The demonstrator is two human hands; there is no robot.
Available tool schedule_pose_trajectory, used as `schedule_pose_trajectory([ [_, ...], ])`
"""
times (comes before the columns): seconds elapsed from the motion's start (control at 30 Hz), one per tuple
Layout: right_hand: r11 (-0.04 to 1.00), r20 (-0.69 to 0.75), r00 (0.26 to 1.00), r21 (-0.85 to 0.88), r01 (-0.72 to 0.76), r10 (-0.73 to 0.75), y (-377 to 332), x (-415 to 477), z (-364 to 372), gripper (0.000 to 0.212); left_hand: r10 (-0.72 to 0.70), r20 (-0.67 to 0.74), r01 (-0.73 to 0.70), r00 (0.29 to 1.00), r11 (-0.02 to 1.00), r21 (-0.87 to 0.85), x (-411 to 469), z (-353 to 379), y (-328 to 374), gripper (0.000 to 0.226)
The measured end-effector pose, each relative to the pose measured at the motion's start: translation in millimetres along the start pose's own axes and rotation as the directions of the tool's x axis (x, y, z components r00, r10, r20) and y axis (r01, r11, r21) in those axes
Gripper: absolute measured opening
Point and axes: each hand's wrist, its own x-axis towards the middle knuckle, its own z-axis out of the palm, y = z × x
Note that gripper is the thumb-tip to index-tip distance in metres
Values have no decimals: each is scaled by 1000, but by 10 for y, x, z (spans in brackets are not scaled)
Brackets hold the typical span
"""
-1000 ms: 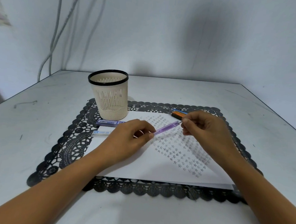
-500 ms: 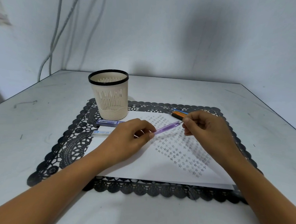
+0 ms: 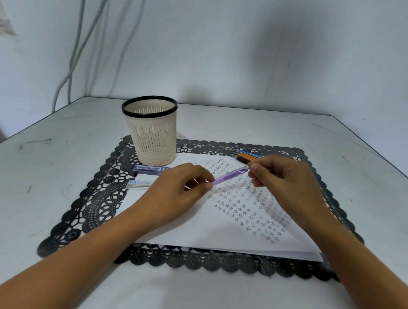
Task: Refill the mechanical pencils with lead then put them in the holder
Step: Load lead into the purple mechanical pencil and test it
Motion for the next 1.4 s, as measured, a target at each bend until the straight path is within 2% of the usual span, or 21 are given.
schedule_pose_trajectory([
  [0.07, 996, 2, 1000, 83, -23, 23, 2, 4, 12, 13, -9, 0, 9, 1000, 1000, -16, -1, 0, 3, 8],
  [0.13, 966, 9, 995, 237, -102, 102, 7, 16, 9, 19, -21, -3, 21, 1000, 999, -38, 0, -1, 11, 11],
  [0.23, 892, 137, 971, 385, -236, 198, 38, 42, -13, 21, -39, -5, 39, 999, 998, -53, 3, 0, 15, 17],
  [0.33, 853, 310, 929, 412, -322, 202, 62, 33, 23, 20, -50, -6, 50, 999, 996, -68, 8, 14, 22, 21],
  [0.47, 821, 315, 928, 462, -334, 200, 57, 24, 99, 15, -35, -3, 34, 999, 997, -70, 5, 26, 29, 16],
  [0.53, 735, 294, 931, 578, -355, 218, 39, 47, 95, 16, -19, -2, 19, 1000, 998, -52, -3, 39, 38, 10],
  [0.67, 475, 241, 917, 797, -374, 316, 12, 109, 41, 16, 35, 28, -37, 999, 997, 61, -28, 72, -2, 46],
  [0.73, 347, 254, 891, 853, -390, 378, 31, 123, 19, 23, 75, 97, -92, 992, 979, 183, -52, 86, -19, 58],
  [0.83, 227, 304, 864, 881, -415, 401, 51, 127, -6, 26, 77, 250, -158, 965, 932, 326, -97, 126, -32, 68],
  [0.9, 205, 327, 866, 883, -423, 378, 76, 125, -19, 30, 58, 335, -185, 940, 914, 361, -120, 155, -36, 71],
  [1.0, 157, 359, 873, 891, -425, 330, 104, 114, -23, 47, 36, 425, -239, 904, 868, 435, -131, 173, -39, 76],
  [1.13, 135, 336, 884, 909, -395, 325, 100, 105, -14, 58, 5, 453, -241, 892, 852, 466, -127, 171, -45, 78],
  [1.4, 132, 294, 899, 927, -351, 325, 98, 113, -14, 51, -2, 459, -243, 889, 846, 474, -124, 179, -38, 77],
])
